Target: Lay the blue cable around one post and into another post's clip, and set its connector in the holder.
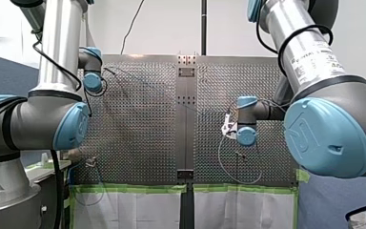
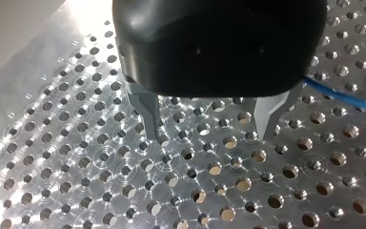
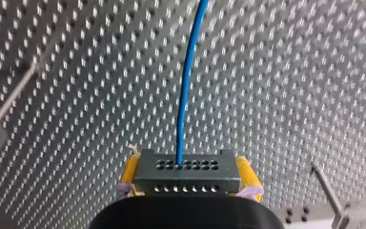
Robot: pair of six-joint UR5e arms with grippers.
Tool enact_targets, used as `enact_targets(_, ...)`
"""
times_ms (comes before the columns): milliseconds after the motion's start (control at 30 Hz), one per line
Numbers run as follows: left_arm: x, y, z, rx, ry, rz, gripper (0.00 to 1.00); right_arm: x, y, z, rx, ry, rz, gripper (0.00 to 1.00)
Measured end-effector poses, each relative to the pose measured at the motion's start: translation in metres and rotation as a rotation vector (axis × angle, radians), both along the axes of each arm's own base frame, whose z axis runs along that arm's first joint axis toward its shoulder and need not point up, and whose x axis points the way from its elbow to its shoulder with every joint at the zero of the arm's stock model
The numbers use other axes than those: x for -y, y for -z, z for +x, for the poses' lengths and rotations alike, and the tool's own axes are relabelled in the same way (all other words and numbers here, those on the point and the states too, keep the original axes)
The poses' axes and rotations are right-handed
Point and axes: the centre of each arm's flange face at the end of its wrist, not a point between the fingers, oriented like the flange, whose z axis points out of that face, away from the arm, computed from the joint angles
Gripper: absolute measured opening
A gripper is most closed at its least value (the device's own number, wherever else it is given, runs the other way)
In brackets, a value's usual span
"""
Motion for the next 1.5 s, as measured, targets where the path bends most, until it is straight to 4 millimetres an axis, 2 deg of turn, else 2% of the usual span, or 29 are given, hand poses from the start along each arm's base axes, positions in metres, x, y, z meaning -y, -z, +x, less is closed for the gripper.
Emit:
enact_targets(367,0.001,0.000,0.000,-0.001,0.002,0.002,1.00,-0.008,0.028,-0.051,-0.013,0.074,0.027,0.00)
enact_targets(733,0.002,0.000,0.000,-0.001,0.004,0.002,1.00,-0.024,0.078,-0.099,-0.037,0.082,0.095,0.00)
enact_targets(1167,0.002,0.000,0.000,0.000,0.004,0.002,1.00,-0.064,0.105,-0.107,-0.051,0.014,0.152,0.00)
enact_targets(1333,0.002,0.000,0.000,0.000,0.005,0.000,1.00,-0.058,0.106,-0.102,-0.046,0.000,0.139,0.00)
enact_targets(1500,0.003,0.000,0.000,-0.001,0.006,0.002,1.00,-0.043,0.104,-0.101,-0.044,-0.002,0.114,0.00)
